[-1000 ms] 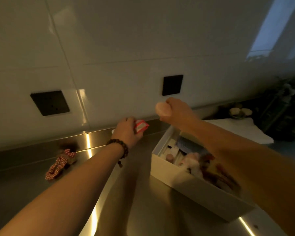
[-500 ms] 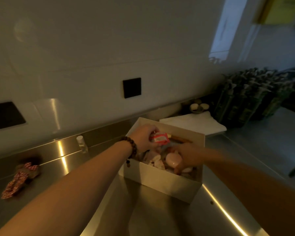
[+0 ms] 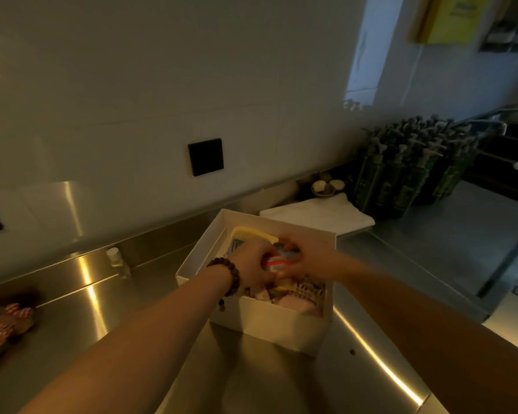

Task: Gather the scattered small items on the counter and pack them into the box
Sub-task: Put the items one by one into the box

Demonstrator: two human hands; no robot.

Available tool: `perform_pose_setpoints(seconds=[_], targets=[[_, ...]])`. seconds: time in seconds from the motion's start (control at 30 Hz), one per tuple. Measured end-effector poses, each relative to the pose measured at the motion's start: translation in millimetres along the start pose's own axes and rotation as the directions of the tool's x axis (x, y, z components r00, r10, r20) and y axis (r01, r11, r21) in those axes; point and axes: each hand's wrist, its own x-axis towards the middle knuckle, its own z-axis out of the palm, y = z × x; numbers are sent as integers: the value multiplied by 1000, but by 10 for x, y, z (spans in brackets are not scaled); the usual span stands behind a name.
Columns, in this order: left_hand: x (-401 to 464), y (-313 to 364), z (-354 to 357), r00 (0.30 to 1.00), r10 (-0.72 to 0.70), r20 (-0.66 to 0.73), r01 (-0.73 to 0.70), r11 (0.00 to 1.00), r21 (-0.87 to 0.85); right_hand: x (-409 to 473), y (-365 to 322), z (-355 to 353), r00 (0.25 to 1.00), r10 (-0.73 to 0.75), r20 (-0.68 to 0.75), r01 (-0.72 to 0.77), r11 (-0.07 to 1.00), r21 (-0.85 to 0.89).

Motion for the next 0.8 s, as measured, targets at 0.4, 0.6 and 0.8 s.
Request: perform_pose_setpoints(seconds=[0.4, 0.6, 0.8], targets=[[39, -64, 177, 994, -106, -40, 108, 992, 59, 143, 102, 229, 984, 177, -28, -176, 919, -352], [-413, -491, -335, 900, -130, -417, 165, 985, 50, 554, -430, 464, 984, 15, -175, -48, 982, -185], [-1194, -1184, -733, 719, -349, -601, 406, 913, -45, 1295, -1134, 1171, 988, -112, -109, 98, 988, -122]])
